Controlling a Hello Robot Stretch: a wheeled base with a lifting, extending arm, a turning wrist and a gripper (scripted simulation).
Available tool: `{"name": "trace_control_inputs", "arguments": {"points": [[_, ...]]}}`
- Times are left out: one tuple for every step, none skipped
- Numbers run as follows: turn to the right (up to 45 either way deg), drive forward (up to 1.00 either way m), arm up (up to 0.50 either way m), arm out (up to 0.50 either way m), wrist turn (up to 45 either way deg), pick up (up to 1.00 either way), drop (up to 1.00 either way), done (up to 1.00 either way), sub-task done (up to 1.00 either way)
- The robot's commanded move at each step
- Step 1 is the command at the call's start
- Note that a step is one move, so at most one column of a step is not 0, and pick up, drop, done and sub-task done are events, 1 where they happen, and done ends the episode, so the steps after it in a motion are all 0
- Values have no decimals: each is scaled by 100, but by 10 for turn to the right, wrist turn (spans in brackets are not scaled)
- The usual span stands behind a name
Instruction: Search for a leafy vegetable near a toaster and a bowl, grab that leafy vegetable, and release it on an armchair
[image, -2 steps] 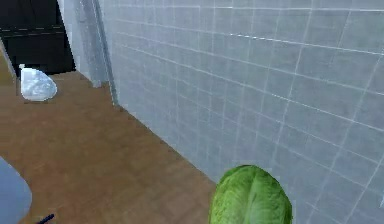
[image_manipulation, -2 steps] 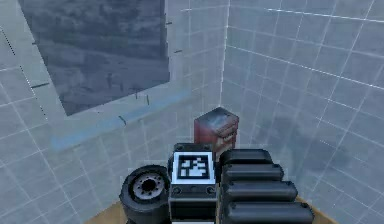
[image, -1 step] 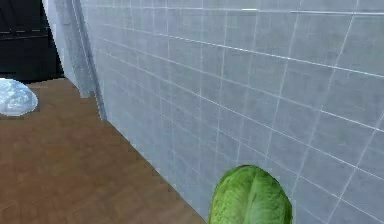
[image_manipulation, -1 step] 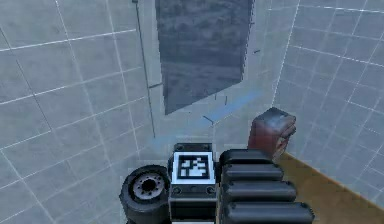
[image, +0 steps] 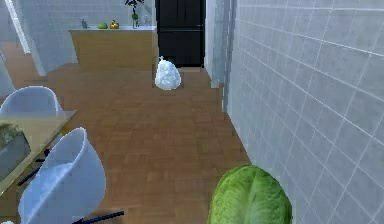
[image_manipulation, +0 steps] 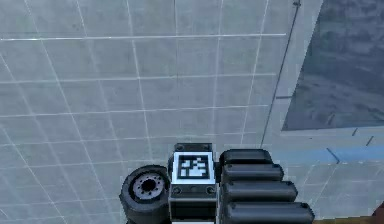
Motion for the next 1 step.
{"name": "trace_control_inputs", "arguments": {"points": [[0,100,0,0,0,0,0,0,0]]}}
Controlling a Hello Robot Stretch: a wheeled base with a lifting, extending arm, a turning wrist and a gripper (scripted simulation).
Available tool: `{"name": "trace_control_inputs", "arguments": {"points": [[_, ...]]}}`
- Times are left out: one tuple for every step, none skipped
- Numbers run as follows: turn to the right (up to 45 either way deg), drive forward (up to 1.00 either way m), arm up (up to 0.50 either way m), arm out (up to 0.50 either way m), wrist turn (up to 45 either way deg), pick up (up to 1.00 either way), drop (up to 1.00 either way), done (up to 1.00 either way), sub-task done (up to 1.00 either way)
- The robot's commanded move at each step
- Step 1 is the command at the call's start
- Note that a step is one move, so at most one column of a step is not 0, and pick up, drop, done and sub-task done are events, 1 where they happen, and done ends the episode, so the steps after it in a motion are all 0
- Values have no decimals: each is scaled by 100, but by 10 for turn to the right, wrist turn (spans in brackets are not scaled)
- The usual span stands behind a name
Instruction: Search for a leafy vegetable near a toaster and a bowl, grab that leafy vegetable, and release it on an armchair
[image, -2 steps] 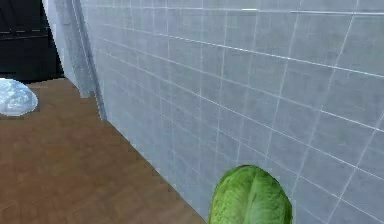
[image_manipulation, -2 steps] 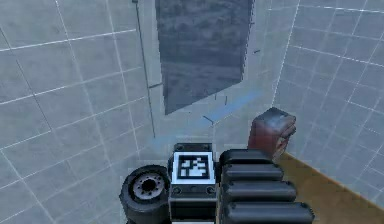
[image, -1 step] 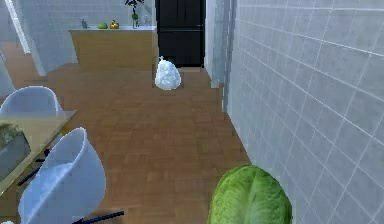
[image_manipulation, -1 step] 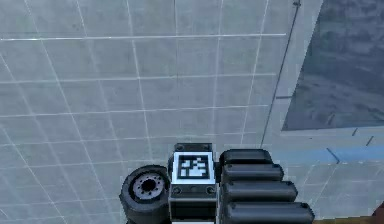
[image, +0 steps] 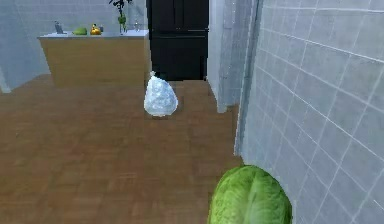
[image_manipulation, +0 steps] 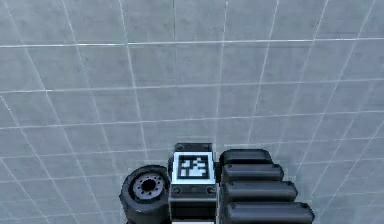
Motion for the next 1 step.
{"name": "trace_control_inputs", "arguments": {"points": [[0,100,0,0,0,0,0,0,0]]}}
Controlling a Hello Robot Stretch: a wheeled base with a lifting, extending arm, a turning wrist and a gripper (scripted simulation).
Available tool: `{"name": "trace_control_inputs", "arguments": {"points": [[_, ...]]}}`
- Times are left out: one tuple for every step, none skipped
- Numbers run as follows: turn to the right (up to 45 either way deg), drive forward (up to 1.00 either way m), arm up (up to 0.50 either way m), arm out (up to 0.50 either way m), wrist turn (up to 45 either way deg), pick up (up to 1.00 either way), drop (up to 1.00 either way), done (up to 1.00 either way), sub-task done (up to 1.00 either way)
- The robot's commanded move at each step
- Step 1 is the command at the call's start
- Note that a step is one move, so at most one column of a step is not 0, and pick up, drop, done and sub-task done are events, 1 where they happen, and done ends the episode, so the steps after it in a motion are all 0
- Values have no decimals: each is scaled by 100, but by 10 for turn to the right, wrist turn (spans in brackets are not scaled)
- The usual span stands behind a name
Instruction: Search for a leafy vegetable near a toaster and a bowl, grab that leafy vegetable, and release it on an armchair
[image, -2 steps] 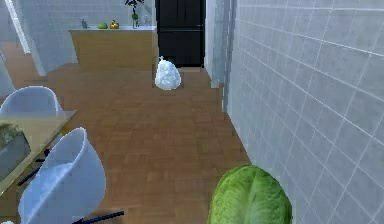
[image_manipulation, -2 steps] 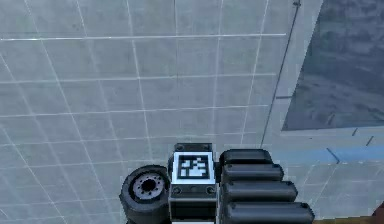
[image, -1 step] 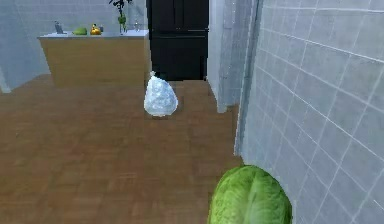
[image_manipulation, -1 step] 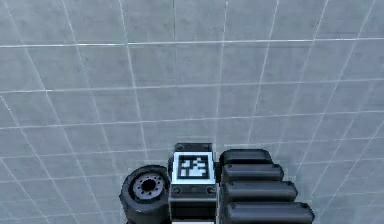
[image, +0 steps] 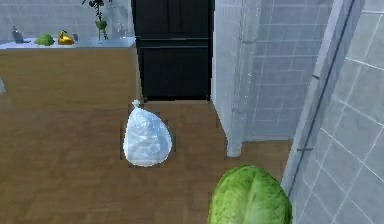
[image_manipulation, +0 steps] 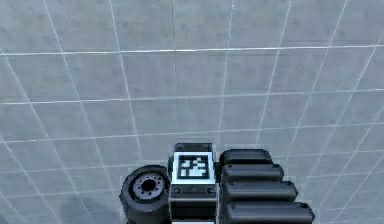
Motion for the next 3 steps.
{"name": "trace_control_inputs", "arguments": {"points": [[0,50,0,0,0,0,0,0,0],[60,0,0,0,0,0,0,0,0],[0,50,0,0,0,0,0,0,0]]}}
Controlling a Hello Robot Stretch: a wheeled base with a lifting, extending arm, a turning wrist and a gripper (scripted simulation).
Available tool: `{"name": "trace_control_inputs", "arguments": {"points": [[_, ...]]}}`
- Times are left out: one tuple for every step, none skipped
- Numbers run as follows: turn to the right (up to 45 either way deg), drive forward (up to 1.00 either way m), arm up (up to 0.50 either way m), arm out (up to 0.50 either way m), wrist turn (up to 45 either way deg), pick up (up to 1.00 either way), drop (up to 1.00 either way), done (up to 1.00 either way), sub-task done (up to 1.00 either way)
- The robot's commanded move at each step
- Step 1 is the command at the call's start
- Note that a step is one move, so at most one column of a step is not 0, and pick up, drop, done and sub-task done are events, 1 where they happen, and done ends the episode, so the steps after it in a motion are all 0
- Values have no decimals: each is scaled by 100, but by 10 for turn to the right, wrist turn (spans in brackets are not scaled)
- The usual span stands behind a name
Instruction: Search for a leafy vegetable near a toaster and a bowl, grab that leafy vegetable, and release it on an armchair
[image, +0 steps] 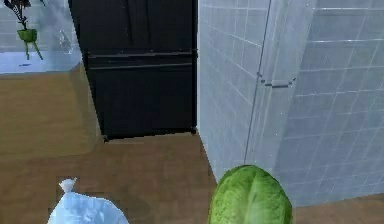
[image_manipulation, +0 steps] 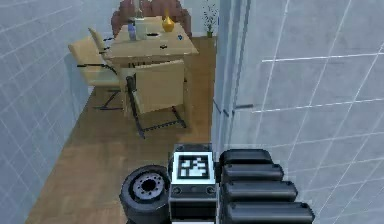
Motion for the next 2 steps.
{"name": "trace_control_inputs", "arguments": {"points": [[330,0,0,0,0,0,0,0,0],[30,0,0,0,0,0,0,0,0]]}}
